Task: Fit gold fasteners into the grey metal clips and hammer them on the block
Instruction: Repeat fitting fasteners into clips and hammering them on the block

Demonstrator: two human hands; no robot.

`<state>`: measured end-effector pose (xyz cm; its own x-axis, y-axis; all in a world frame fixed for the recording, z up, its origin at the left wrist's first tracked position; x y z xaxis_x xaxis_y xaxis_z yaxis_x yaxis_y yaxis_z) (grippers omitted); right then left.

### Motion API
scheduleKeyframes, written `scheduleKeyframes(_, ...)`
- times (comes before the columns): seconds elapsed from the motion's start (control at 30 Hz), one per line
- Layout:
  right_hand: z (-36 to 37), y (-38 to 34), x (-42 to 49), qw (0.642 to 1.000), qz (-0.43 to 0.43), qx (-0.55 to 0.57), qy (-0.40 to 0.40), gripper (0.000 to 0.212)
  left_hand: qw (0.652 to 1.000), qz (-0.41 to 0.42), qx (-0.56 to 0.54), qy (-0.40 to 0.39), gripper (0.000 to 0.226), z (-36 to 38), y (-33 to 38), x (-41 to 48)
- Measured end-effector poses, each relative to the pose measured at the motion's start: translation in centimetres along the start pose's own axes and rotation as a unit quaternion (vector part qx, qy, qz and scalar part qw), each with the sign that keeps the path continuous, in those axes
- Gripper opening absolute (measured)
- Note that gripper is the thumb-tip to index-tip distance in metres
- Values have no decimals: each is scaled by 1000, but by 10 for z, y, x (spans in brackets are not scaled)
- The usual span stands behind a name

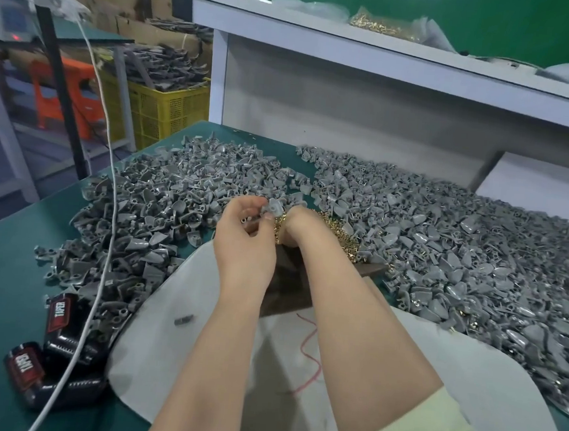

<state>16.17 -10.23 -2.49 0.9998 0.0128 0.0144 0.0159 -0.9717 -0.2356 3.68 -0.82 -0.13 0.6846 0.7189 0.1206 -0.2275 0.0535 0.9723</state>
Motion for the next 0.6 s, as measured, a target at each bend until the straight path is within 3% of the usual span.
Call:
scheduleKeyframes(0.2,-6,5,-4,999,42,11,12,42,1000,8,9,-13,15,1,1,-2)
scheduleKeyframes(0.33,-34,12,-16,974,2,194,115,14,998,35,42,-26,10,2,5,-3)
scheduleKeyframes(0.47,-62,31,-45,909,2,387,152,13,985,84,135,-74,6,9,5,-9)
scheduleKeyframes(0.6,-68,54,-76,893,-2,425,149,15,927,140,332,-107,11,17,0,-18)
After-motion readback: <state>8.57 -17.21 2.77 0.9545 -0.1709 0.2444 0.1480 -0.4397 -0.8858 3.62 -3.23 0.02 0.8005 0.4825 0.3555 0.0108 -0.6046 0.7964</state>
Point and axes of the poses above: each hand's wrist, its own x-axis towards the middle knuckle, its own z-axis out of the palm, y = z × x, the point moved 6 cm from there along x, towards the middle knuckle, and after that the axes turned 11 degrees about y, right-handed, at the moved point
